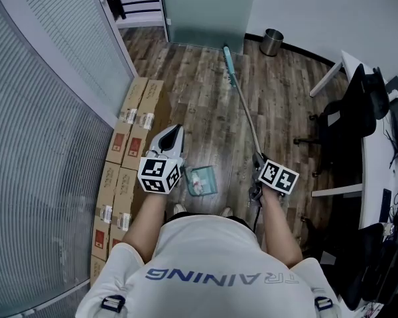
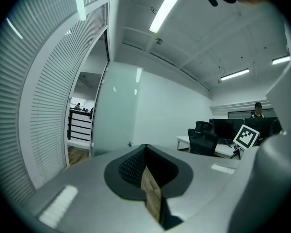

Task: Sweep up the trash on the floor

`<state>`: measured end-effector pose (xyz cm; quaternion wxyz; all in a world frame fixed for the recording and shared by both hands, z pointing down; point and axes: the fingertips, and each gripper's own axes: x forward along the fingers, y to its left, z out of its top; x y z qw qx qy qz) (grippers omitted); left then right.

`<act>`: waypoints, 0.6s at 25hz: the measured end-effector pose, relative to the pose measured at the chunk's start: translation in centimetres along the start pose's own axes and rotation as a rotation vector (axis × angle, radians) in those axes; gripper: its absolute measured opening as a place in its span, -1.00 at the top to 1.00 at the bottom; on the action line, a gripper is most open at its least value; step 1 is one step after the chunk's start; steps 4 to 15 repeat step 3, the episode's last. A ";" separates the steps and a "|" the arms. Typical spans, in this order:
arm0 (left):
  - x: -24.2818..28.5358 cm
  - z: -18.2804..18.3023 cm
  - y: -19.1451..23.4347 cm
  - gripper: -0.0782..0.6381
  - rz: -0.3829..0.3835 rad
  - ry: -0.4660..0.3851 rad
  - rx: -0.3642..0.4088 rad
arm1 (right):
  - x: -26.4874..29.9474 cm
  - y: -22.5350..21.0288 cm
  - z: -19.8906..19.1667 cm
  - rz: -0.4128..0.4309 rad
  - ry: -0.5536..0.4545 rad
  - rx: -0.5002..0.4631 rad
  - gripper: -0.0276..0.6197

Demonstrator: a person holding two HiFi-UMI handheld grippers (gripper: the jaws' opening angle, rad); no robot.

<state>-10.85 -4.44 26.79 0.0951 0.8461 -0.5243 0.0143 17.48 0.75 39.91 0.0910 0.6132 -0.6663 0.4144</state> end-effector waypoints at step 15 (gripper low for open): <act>0.1 0.0 -0.1 0.77 -0.004 0.002 0.002 | 0.0 0.1 -0.1 0.002 0.001 -0.003 0.58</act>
